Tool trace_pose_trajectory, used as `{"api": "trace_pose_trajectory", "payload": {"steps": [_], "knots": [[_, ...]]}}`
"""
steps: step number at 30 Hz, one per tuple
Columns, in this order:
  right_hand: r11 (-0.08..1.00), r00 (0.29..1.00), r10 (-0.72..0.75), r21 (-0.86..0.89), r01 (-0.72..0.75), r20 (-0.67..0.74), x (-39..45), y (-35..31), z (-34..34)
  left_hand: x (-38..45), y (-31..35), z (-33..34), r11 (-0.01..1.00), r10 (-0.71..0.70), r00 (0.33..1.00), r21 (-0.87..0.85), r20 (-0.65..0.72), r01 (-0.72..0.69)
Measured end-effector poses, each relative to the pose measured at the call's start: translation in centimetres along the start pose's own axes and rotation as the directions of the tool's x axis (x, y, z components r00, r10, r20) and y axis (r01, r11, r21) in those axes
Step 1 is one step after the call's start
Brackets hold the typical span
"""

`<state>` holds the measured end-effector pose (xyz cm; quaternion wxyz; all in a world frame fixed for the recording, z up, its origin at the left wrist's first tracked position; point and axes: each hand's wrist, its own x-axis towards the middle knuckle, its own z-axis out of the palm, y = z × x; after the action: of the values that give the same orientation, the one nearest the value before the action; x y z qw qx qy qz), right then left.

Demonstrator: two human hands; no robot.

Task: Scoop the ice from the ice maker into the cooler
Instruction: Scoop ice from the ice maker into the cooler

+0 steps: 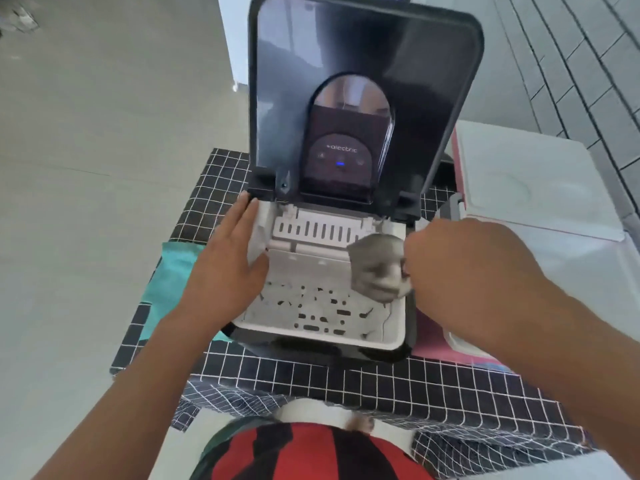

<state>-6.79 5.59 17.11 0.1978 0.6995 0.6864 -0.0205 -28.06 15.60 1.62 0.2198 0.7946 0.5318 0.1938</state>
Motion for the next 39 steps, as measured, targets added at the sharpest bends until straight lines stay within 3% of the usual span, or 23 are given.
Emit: {"api": "trace_pose_trajectory", "payload": {"steps": [4, 11, 15, 22, 27, 30, 34, 39], "knots": [[0.977, 0.982, -0.025, -0.204, 0.065, 0.189, 1.8, -4.8, -0.6, 0.2, -1.0, 0.2, 0.986, 0.055, 0.998, -0.163, 0.038, -0.048], [0.966, 0.872, 0.113, -0.259, 0.016, 0.476, 7.6, -10.2, 3.5, 0.3, -1.9, 0.0, 0.95, 0.068, 0.997, -0.305, 0.021, -0.059], [0.97, 0.876, 0.076, -0.239, 0.045, 0.476, 8.9, -11.2, 4.5, 0.3, -1.7, -0.1, 0.93, 0.06, 0.998, -0.363, 0.008, -0.053], [0.988, 0.977, -0.031, -0.143, 0.063, 0.212, 7.9, -10.3, 3.4, 0.4, -1.9, -0.1, 0.915, 0.058, 0.998, -0.401, 0.016, -0.047], [0.973, 0.963, 0.078, -0.231, -0.017, 0.257, 6.6, -7.7, 1.9, 0.5, -2.0, 0.1, 0.913, 0.067, 0.998, -0.404, 0.008, -0.058], [0.954, 0.945, 0.067, -0.297, 0.033, 0.321, 6.3, -8.9, 2.6, 0.4, -2.1, 0.1, 0.913, 0.066, 0.998, -0.405, 0.006, -0.058], [0.938, 0.869, 0.058, -0.324, 0.121, 0.491, 8.5, -10.4, 4.6, 0.4, -2.1, 0.2, 0.913, 0.069, 0.998, -0.404, 0.014, -0.057], [0.929, 0.887, -0.039, -0.31, 0.201, 0.461, 9.7, -10.9, 4.3, 0.4, -2.1, 0.1, 0.913, 0.063, 0.998, -0.404, 0.003, -0.056]]}}
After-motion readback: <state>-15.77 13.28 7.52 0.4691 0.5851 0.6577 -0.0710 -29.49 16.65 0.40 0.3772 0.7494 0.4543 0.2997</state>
